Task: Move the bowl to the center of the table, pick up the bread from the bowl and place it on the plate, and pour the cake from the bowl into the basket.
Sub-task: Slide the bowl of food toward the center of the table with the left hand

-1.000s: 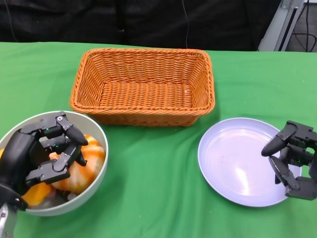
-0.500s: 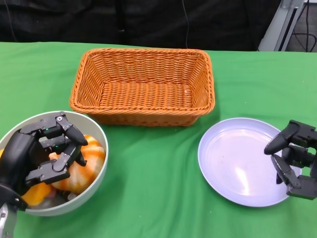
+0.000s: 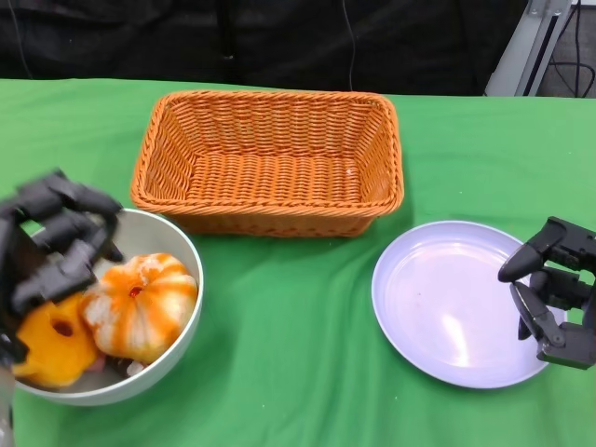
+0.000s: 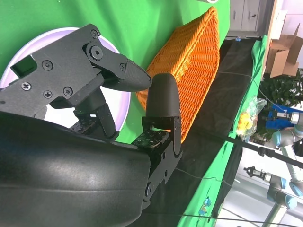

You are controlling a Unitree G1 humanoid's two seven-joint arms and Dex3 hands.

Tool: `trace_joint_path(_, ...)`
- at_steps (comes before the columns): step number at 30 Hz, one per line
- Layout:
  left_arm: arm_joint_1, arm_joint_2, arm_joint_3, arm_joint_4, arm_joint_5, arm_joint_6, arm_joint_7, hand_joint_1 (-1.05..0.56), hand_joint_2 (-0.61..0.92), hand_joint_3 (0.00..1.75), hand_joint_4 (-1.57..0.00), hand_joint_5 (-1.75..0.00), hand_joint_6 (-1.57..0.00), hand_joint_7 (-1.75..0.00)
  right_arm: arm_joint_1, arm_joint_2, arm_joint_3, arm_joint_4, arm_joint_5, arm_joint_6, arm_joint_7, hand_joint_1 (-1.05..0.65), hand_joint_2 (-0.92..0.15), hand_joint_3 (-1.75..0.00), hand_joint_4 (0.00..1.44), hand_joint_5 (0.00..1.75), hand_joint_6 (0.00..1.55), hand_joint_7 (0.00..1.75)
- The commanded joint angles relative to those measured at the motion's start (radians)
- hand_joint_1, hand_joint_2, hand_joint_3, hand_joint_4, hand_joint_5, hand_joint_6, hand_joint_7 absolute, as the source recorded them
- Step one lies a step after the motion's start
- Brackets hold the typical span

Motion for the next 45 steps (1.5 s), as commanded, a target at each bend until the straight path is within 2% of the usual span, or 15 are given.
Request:
trace_joint_path(1, -0.044, 0.052, 0.052, 0.004, 0.013, 0.025, 0.073, -0.15, 0.90, 0.42, -0.78, -1.38, -0.86, -0.80, -0.009, 0.002, 0.006, 0.001, 0.002, -0.005, -0.005, -0.13, -0.58, -0.97, 0.74, 1.75, 0.58, 1.50)
trace_joint_path(2, -0.051, 0.061, 0.062, 0.011, 0.018, 0.023, 0.087, -0.15, 0.91, 0.39, -0.77, -1.35, -0.86, -0.76, -0.009, 0.003, 0.007, 0.002, 0.001, -0.007, -0.007, -0.13, -0.58, -0.98, 0.74, 1.75, 0.58, 1.49)
trace_joint_path(3, -0.057, 0.068, 0.069, 0.018, 0.019, 0.020, 0.093, -0.16, 0.91, 0.34, -0.77, -1.23, -0.89, -0.60, -0.009, 0.004, 0.008, 0.001, 0.000, -0.008, -0.009, -0.12, -0.59, -0.98, 0.74, 1.74, 0.59, 1.49)
trace_joint_path(6, -0.071, 0.096, 0.085, 0.043, 0.027, 0.014, 0.102, -0.21, 0.92, 0.26, -0.78, -0.99, -0.95, -0.35, -0.009, 0.007, 0.010, 0.000, 0.002, -0.008, -0.011, -0.11, -0.59, -0.99, 0.74, 1.74, 0.59, 1.48)
trace_joint_path(7, -0.075, 0.105, 0.088, 0.052, 0.032, 0.014, 0.104, -0.27, 0.92, 0.20, -0.80, -0.73, -0.94, -0.22, -0.010, 0.007, 0.010, 0.001, 0.002, -0.010, -0.011, -0.11, -0.59, -0.99, 0.74, 1.74, 0.60, 1.47)
trace_joint_path(8, -0.083, 0.124, 0.091, 0.072, 0.040, 0.016, 0.103, -0.30, 0.92, 0.17, -0.83, -0.62, -0.95, -0.17, -0.009, 0.008, 0.012, -0.001, 0.001, -0.008, -0.012, -0.11, -0.59, -0.99, 0.74, 1.74, 0.60, 1.47)
trace_joint_path(9, -0.090, 0.141, 0.094, 0.096, 0.050, 0.013, 0.102, -0.37, 0.92, 0.14, -0.84, -0.42, -0.91, -0.09, -0.009, 0.009, 0.013, -0.003, 0.003, -0.005, -0.012, -0.11, -0.58, -0.99, 0.74, 1.74, 0.60, 1.47)
trace_joint_path(11, -0.107, 0.174, 0.095, 0.155, 0.079, -0.007, 0.108, -0.42, 0.92, 0.13, -0.85, -0.25, -0.89, -0.03, -0.008, 0.009, 0.014, -0.005, 0.006, -0.004, -0.012, -0.12, -0.58, -0.99, 0.74, 1.74, 0.60, 1.46)
trace_joint_path(12, -0.117, 0.188, 0.097, 0.191, 0.089, -0.016, 0.111, -0.48, 0.92, 0.15, -0.80, -0.18, -0.83, -0.01, -0.008, 0.008, 0.014, -0.004, 0.009, -0.006, -0.011, -0.11, -0.58, -0.99, 0.74, 1.74, 0.60, 1.46)
trace_joint_path(15, -0.150, 0.232, 0.090, 0.305, 0.141, -0.063, 0.131, -0.55, 0.92, 0.17, -0.75, -0.11, -0.76, 0.00, -0.009, 0.009, 0.014, -0.007, 0.016, -0.001, -0.011, -0.10, -0.59, -0.99, 0.73, 1.75, 0.60, 1.46)
trace_joint_path(21, -0.191, 0.346, -0.007, 0.538, 0.349, -0.196, 0.221, -0.69, 0.92, 0.28, -0.63, -0.02, -0.62, 0.00, -0.009, 0.007, 0.018, -0.005, 0.015, -0.002, -0.010, -0.10, -0.58, -0.99, 0.73, 1.75, 0.59, 1.46)
trace_joint_path(24, -0.208, 0.376, -0.044, 0.607, 0.406, -0.223, 0.244, -0.75, 0.92, 0.33, -0.58, 0.00, -0.58, 0.00, -0.010, 0.008, 0.020, -0.001, 0.014, -0.006, -0.010, -0.11, -0.58, -0.99, 0.73, 1.75, 0.59, 1.45)
trace_joint_path(29, -0.238, 0.404, -0.081, 0.699, 0.430, -0.235, 0.233, -0.75, 0.92, 0.37, -0.45, 0.00, -0.50, 0.00, -0.012, 0.009, 0.024, 0.000, 0.008, -0.008, -0.012, -0.12, -0.58, -0.98, 0.74, 1.74, 0.61, 1.44)
trace_joint_path(34, -0.266, 0.424, -0.129, 0.749, 0.434, -0.159, 0.138, -0.84, 0.92, 0.50, -0.35, 0.00, -0.36, 0.00, -0.019, 0.012, 0.027, 0.005, 0.009, -0.012, -0.011, -0.11, -0.58, -1.00, 0.75, 1.74, 0.61, 1.44)
trace_joint_path(45, -0.290, 0.416, -0.144, 0.739, 0.368, 0.022, -0.068, -0.88, 0.92, 0.59, -0.28, 0.00, -0.26, 0.00, -0.033, 0.015, 0.032, 0.028, 0.005, -0.031, -0.009, -0.14, -0.57, -0.98, 0.75, 1.72, 0.63, 1.42)
